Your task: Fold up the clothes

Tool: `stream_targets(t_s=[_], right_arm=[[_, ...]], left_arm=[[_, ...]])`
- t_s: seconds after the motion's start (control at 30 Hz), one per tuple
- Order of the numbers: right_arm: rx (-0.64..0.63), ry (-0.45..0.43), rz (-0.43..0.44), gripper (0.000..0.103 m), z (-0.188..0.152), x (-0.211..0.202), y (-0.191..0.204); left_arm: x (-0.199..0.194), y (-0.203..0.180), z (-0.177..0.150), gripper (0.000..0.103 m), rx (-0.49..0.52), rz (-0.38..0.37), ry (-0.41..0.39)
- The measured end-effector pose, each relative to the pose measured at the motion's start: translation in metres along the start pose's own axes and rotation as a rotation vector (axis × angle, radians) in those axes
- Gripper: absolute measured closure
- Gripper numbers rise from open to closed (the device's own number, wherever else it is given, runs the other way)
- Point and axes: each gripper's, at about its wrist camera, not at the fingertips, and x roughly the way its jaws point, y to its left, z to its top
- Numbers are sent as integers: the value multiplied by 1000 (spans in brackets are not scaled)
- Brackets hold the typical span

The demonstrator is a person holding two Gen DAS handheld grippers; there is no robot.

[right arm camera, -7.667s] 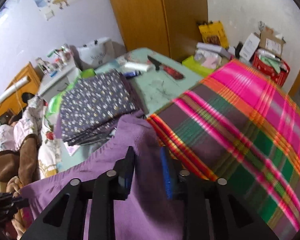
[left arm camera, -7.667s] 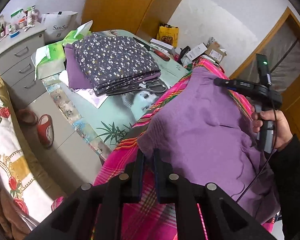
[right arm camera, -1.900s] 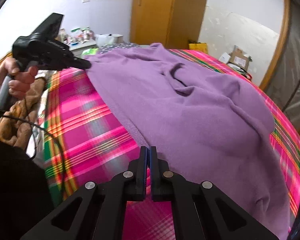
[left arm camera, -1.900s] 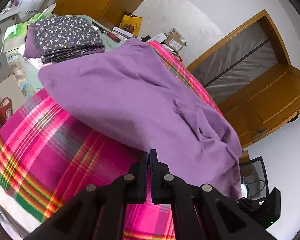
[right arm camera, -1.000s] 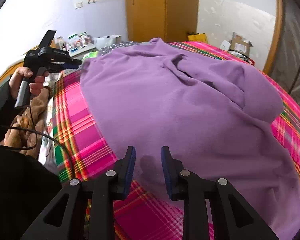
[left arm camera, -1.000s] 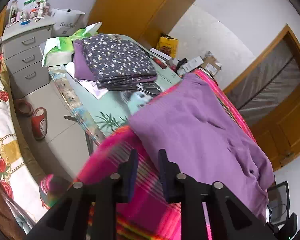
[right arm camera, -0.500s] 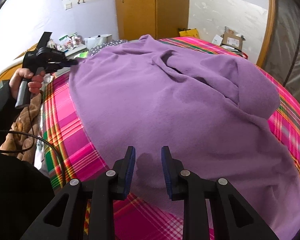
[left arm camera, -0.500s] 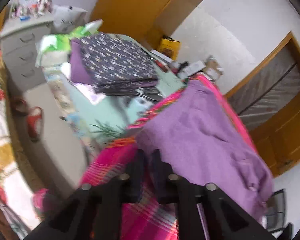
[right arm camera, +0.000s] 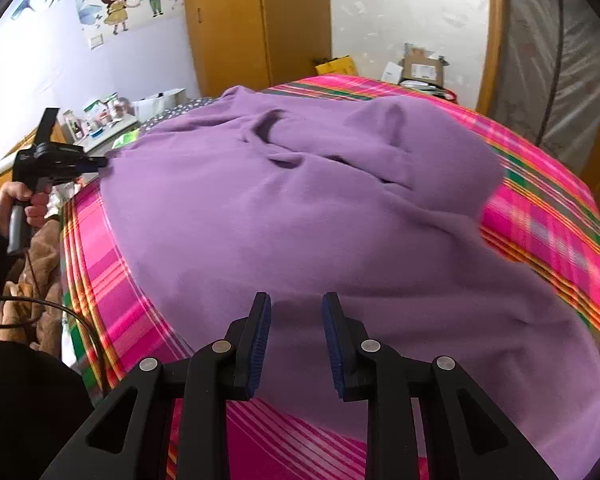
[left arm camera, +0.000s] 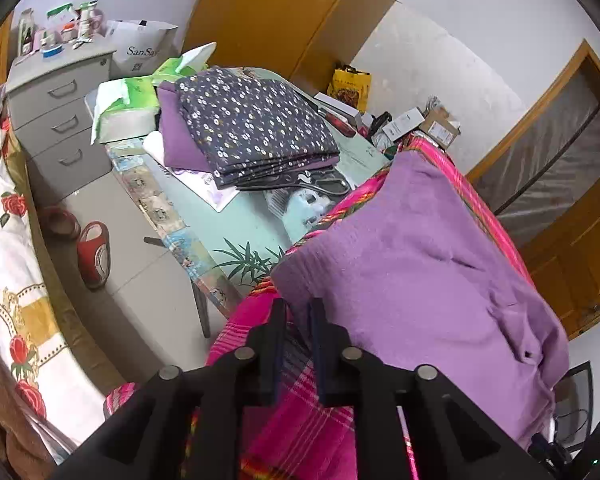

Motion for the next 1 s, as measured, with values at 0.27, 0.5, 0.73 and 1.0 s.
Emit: stream_targets(t_s=[0.27,0.5,0.73,1.0], right_arm=[[90,37,-127,75,-35,-33,-43],[249,22,-242,75,-70,-71,-78],[332,6,-347,73,-96,-96,-93],[300,16,-387,73,-102,-91,-100]], left_arm=[[-18,-34,-16,90,75,-43,-10],[4,-139,-70,90,338,-256,147],[10,-212,-121,90,535,-381,259],[1,-271,-179,90,754,-463,341]])
